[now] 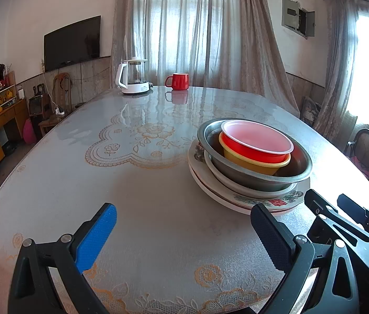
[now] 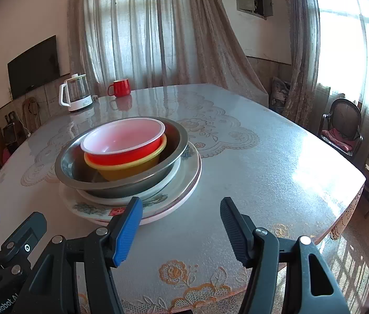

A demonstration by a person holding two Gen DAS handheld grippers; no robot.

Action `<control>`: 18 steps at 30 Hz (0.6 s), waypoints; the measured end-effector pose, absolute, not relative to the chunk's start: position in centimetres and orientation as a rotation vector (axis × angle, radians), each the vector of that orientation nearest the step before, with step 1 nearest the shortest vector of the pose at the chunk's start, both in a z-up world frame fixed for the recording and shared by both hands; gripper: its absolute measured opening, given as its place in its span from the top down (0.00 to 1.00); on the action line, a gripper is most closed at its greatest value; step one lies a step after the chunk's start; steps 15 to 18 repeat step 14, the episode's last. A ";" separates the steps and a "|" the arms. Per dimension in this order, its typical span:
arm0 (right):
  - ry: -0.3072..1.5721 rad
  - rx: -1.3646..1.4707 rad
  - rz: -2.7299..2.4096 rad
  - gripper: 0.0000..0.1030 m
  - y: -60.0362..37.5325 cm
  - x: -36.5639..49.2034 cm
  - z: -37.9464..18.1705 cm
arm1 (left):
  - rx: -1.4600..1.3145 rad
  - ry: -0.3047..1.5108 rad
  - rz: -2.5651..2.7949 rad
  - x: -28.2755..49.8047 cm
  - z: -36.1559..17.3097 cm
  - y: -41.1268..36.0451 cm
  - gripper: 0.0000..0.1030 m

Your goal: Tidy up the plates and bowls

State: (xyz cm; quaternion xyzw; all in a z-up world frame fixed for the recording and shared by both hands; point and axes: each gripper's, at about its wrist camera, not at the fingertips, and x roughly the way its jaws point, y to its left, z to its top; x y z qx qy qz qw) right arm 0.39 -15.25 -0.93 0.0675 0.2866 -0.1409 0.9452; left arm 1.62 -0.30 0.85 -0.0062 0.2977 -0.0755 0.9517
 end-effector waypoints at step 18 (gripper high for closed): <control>0.602 0.139 -0.276 0.39 -15.2 0.5 -1.2 | -0.013 0.622 -0.149 1.9 0.3 0.0 0.01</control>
